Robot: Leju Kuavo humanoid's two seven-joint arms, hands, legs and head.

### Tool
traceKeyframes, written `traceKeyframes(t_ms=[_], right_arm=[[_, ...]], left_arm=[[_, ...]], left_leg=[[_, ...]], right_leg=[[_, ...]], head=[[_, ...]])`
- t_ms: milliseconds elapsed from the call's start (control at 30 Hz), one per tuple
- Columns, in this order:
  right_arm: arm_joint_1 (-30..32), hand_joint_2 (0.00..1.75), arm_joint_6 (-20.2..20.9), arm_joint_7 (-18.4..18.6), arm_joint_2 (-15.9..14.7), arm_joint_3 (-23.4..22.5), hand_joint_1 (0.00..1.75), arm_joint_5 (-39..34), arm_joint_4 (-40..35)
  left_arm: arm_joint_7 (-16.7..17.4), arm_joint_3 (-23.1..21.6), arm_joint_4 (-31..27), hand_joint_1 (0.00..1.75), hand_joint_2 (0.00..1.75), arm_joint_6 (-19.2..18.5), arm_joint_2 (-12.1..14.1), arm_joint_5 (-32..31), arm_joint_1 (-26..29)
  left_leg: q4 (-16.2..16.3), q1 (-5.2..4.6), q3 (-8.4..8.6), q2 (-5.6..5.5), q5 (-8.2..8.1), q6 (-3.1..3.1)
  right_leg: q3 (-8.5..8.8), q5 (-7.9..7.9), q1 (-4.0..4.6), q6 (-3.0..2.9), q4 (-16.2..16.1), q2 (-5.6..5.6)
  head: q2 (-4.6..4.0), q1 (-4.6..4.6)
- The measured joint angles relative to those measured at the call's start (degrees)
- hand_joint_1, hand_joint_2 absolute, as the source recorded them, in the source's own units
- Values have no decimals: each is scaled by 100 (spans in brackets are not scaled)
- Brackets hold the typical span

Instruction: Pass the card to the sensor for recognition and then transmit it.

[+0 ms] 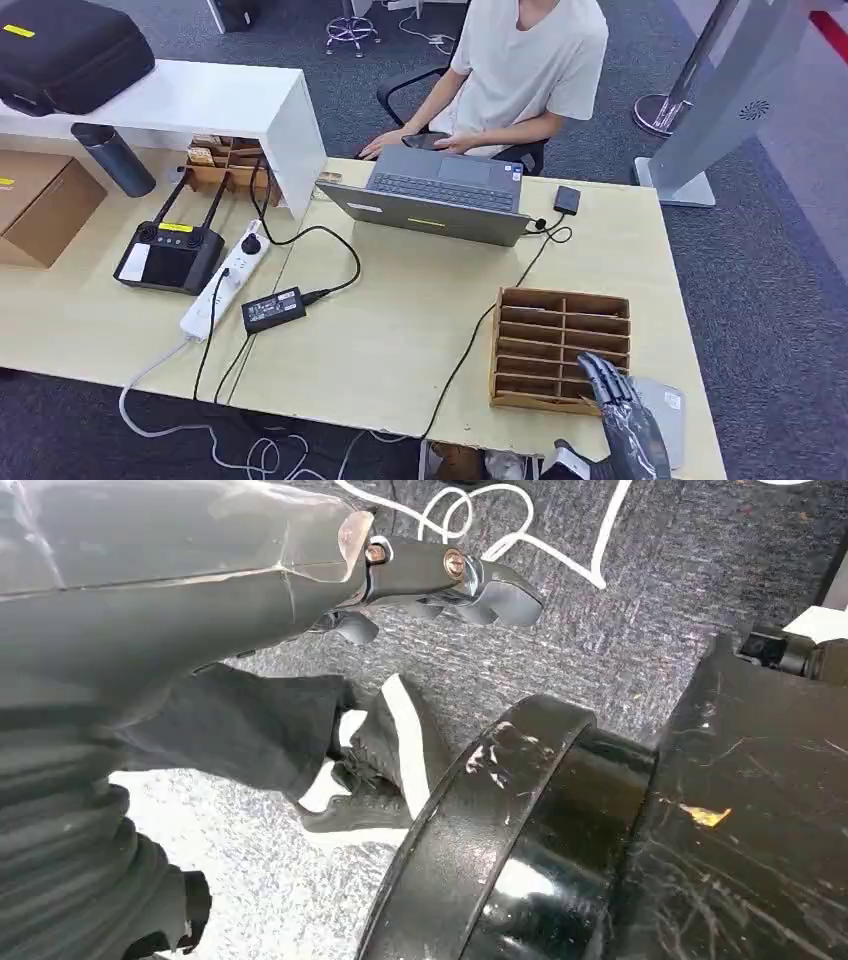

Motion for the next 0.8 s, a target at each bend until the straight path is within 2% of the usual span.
traceKeyframes(t_ms=[800], right_arm=[[-29, 175, -63, 63, 13, 90, 0, -103, 57]], left_arm=[[0, -15, 0, 0, 175, -2, 9, 0, -1]], left_leg=[[0, 0, 1, 0, 0, 0]], right_leg=[[0, 0, 0, 0, 0, 0]], head=[[0, 0]])
